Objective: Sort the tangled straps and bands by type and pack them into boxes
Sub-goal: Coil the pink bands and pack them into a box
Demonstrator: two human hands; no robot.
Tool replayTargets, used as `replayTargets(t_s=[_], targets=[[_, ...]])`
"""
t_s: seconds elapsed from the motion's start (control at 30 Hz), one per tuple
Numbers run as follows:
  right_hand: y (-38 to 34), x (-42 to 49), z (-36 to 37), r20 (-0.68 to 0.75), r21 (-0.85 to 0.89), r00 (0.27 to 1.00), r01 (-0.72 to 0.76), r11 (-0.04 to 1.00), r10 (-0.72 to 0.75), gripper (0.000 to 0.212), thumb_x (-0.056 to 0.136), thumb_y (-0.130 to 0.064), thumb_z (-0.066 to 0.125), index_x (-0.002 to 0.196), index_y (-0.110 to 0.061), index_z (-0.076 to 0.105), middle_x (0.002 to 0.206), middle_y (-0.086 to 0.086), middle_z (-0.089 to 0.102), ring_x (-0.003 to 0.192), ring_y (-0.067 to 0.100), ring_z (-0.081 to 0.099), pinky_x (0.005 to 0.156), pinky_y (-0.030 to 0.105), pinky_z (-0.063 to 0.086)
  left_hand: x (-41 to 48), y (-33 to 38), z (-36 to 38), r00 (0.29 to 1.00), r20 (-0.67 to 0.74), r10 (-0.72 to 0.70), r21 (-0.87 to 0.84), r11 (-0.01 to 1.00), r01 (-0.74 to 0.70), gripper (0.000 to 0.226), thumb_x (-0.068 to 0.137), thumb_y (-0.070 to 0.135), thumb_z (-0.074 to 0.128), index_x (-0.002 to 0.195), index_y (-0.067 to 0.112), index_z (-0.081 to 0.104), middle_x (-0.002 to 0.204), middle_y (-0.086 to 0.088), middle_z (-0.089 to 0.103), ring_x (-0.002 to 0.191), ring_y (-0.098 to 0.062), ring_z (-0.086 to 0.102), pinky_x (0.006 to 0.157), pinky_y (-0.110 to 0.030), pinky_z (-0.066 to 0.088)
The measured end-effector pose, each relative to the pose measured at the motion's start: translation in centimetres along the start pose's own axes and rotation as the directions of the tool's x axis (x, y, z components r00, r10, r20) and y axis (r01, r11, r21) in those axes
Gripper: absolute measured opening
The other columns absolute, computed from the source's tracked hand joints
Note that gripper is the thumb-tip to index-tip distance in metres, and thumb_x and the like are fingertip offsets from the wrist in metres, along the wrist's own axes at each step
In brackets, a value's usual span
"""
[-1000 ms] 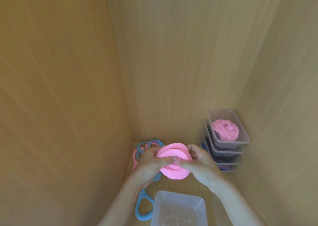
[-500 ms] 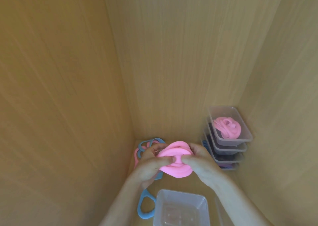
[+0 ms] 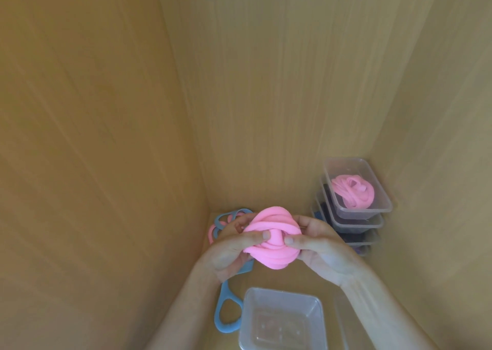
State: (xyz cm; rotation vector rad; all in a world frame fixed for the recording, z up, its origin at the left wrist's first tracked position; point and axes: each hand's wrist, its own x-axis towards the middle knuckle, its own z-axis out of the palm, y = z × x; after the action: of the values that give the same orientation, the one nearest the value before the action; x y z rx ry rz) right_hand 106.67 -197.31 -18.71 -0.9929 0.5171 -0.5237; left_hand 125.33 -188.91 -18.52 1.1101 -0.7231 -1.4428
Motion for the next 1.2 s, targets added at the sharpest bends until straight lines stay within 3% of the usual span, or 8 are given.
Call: replayTargets(t_s=[0.17, 0.43, 0.6, 0.77, 0.87, 0.97, 1.1, 1.2], targets=[[-0.5, 0.0, 0.5, -0.011, 0.032, 1.0, 0.026, 0.999, -0.026, 0.052, 0.081, -0.01, 0.071, 0.127, 0.009, 0.059, 0.122, 0.027, 0.064, 0.112, 0.037, 0.062, 0.095, 0.046, 0.051, -0.2, -0.2, 0.3, 0.998, 0.026, 0.052, -0.04, 0.998, -0.05, 0.056, 0.08, 0.005, 0.072, 0.133, -0.005, 0.057, 0.135, -0.038, 0.052, 0.119, -0.043, 0.058, 0.109, -0.061, 0.038], [-1.2, 0.4, 2.6, 0.074, 0.185, 0.996, 0.044, 0.982, -0.059, 0.072, 0.075, -0.012, 0.077, 0.134, 0.017, 0.047, 0.122, 0.028, 0.057, 0.114, 0.038, 0.054, 0.096, 0.042, 0.047, -0.9, 0.6, 0.9, 0.987, 0.126, 0.102, -0.331, 0.942, -0.055, 0.101, 0.06, 0.022, 0.095, 0.139, -0.014, 0.043, 0.127, -0.03, 0.055, 0.116, -0.039, 0.056, 0.106, -0.05, 0.044], [-1.0, 0.8, 2.4, -0.075, -0.033, 0.992, 0.103, 0.994, -0.106, 0.048, 0.083, -0.013, 0.076, 0.125, 0.006, 0.062, 0.118, 0.024, 0.068, 0.11, 0.035, 0.064, 0.089, 0.043, 0.055, -1.1, 1.1, 1.1, 0.988, 0.101, 0.114, -0.266, 0.96, -0.084, 0.103, 0.061, 0.021, 0.095, 0.14, -0.015, 0.04, 0.137, -0.041, 0.042, 0.125, -0.047, 0.045, 0.116, -0.069, 0.022], [0.3, 1.2, 2.4, -0.168, -0.221, 0.96, 0.184, 0.958, -0.223, 0.034, 0.088, -0.026, 0.069, 0.117, -0.009, 0.072, 0.114, 0.012, 0.074, 0.112, 0.03, 0.068, 0.093, 0.044, 0.056, -0.6, 0.8, 1.8, 0.991, 0.058, 0.122, -0.255, 0.961, -0.103, 0.104, 0.057, 0.024, 0.097, 0.136, -0.017, 0.044, 0.128, -0.036, 0.049, 0.121, -0.047, 0.048, 0.114, -0.071, 0.025], [2.1, 1.3, 3.1, -0.206, -0.466, 0.878, 0.3, 0.832, -0.432, 0.023, 0.099, -0.012, 0.061, 0.119, -0.019, 0.072, 0.113, -0.002, 0.075, 0.109, 0.01, 0.068, 0.087, 0.02, 0.052, -0.2, 0.4, 1.9, 0.997, 0.022, 0.072, -0.311, 0.948, -0.061, 0.088, 0.054, 0.026, 0.098, 0.125, -0.01, 0.06, 0.119, -0.032, 0.058, 0.116, -0.044, 0.055, 0.113, -0.068, 0.029], [4.4, 0.9, 3.4, -0.232, -0.761, 0.724, 0.281, 0.585, -0.65, 0.029, 0.104, -0.015, 0.05, 0.13, -0.02, 0.063, 0.125, -0.003, 0.059, 0.115, -0.003, 0.055, 0.095, 0.009, 0.039, -0.1, -0.3, 2.0, 0.999, 0.017, 0.041, -0.329, 0.944, -0.033, 0.068, 0.058, 0.027, 0.097, 0.113, -0.004, 0.07, 0.106, -0.025, 0.067, 0.101, -0.034, 0.066, 0.1, -0.052, 0.047], [5.9, -0.2, 2.0, -0.097, -0.936, 0.516, 0.244, 0.255, -0.851, 0.015, 0.097, -0.021, 0.048, 0.108, -0.02, 0.057, 0.108, -0.005, 0.047, 0.098, 0.011, 0.05, 0.085, 0.023, 0.04, 0.0, -1.5, 2.2, 1.0, 0.013, 0.009, -0.36, 0.933, -0.003, 0.051, 0.082, 0.015, 0.075, 0.124, -0.01, 0.061, 0.118, -0.03, 0.062, 0.109, -0.035, 0.062, 0.099, -0.047, 0.051], [6.1, -0.6, 1.4, 0.003, -0.988, 0.548, 0.128, 0.08, -0.837, 0.018, 0.096, -0.017, 0.046, 0.1, -0.017, 0.064, 0.1, -0.009, 0.052, 0.088, 0.016, 0.045, 0.077, 0.027, 0.037, 0.3, -2.6, 1.9, 0.998, -0.062, 0.008, -0.318, 0.948, -0.027, 0.055, 0.083, 0.009, 0.071, 0.132, -0.01, 0.054, 0.128, -0.038, 0.056, 0.116, -0.038, 0.058, 0.11, -0.057, 0.039]])
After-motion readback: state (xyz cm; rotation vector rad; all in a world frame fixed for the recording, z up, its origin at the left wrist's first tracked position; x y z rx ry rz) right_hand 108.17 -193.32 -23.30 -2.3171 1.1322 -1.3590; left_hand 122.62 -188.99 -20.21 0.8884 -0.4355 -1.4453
